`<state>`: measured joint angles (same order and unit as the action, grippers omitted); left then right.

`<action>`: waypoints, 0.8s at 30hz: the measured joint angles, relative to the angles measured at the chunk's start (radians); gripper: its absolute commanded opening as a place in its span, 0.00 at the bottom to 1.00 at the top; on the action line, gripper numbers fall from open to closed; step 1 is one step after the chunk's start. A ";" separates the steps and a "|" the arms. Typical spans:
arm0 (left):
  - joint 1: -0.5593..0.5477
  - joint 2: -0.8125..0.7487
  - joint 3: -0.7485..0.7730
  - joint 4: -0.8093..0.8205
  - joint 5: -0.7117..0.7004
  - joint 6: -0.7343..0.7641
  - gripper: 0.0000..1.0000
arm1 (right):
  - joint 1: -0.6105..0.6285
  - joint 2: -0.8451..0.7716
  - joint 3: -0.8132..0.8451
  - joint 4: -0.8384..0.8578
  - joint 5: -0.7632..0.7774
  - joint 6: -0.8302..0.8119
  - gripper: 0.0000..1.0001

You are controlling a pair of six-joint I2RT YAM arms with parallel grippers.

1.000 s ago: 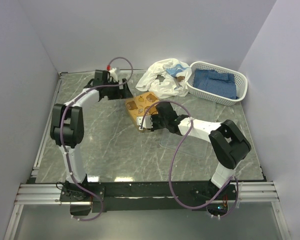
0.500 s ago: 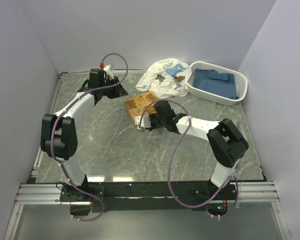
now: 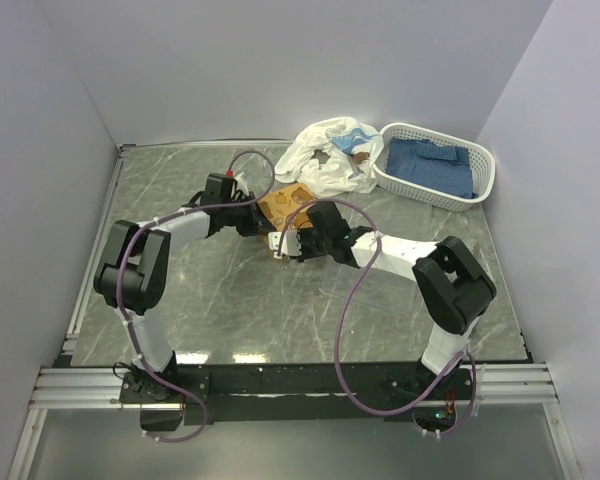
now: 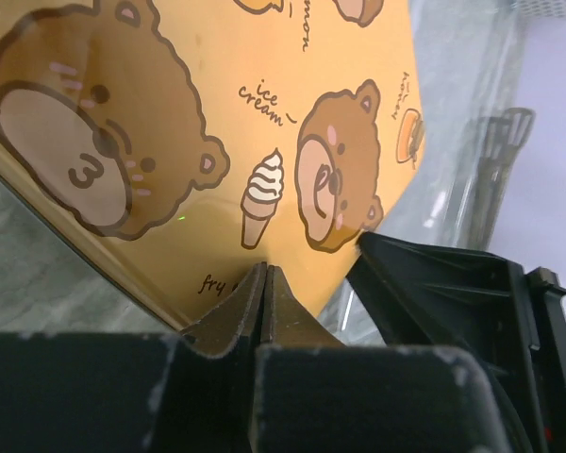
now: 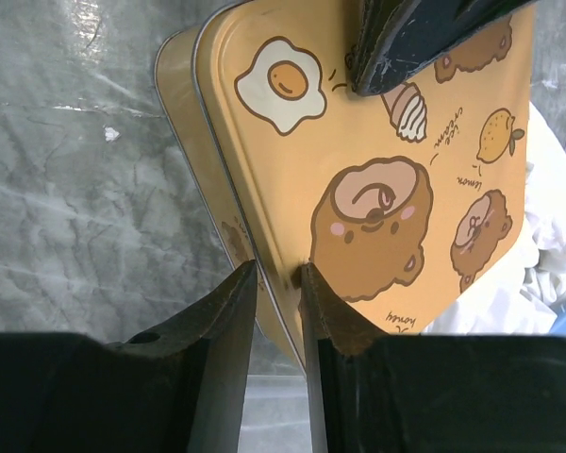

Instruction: Pack the cookies

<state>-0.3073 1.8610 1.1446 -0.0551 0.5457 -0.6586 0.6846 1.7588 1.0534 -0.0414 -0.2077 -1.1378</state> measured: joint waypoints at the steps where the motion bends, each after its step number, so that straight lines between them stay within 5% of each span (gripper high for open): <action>1: 0.003 0.000 -0.010 0.019 0.006 -0.011 0.01 | 0.000 0.000 0.000 0.000 -0.002 0.003 0.34; 3: 0.008 0.000 -0.037 0.070 0.023 -0.038 0.01 | 0.000 0.000 0.000 -0.001 -0.003 0.005 0.36; 7: 0.014 0.015 -0.044 0.116 0.042 -0.064 0.01 | 0.000 0.000 0.001 -0.014 -0.015 0.023 0.59; 15: 0.018 0.034 -0.040 0.159 0.058 -0.070 0.02 | -0.031 -0.045 0.085 -0.189 -0.125 0.161 0.66; 21: 0.018 0.035 -0.042 0.169 0.059 -0.070 0.03 | -0.163 -0.087 0.326 -0.252 -0.261 0.428 0.54; 24: 0.019 0.035 -0.045 0.175 0.060 -0.070 0.03 | -0.224 -0.063 0.428 -0.221 -0.288 0.658 0.31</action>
<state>-0.2886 1.8957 1.0992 0.1200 0.6052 -0.7288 0.4606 1.6962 1.4818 -0.2626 -0.4957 -0.4793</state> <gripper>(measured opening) 0.033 0.475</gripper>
